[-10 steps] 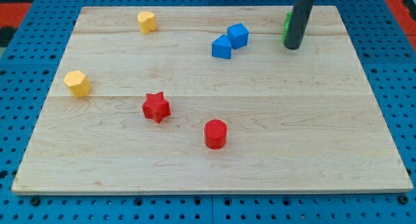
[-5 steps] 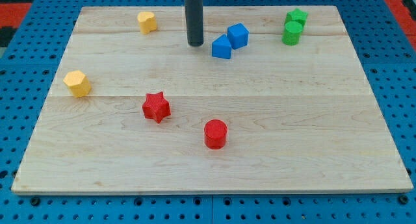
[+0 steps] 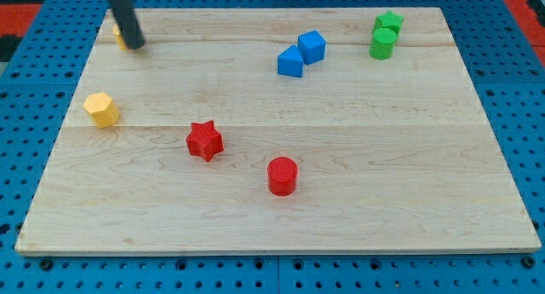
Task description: Place the yellow heart towards the top left side of the yellow hexagon
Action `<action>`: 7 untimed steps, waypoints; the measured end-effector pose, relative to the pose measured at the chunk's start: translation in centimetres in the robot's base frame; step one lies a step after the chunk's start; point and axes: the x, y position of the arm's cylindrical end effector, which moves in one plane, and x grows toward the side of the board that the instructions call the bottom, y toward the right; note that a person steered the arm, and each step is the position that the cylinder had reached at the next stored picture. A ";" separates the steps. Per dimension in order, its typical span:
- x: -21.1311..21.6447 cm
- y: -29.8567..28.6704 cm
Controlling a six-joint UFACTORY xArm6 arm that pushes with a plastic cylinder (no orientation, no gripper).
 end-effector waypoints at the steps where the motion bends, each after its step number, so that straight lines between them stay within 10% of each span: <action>1: -5.3 2.9; 5: 9.2 -1.7; 7: 3.6 -3.9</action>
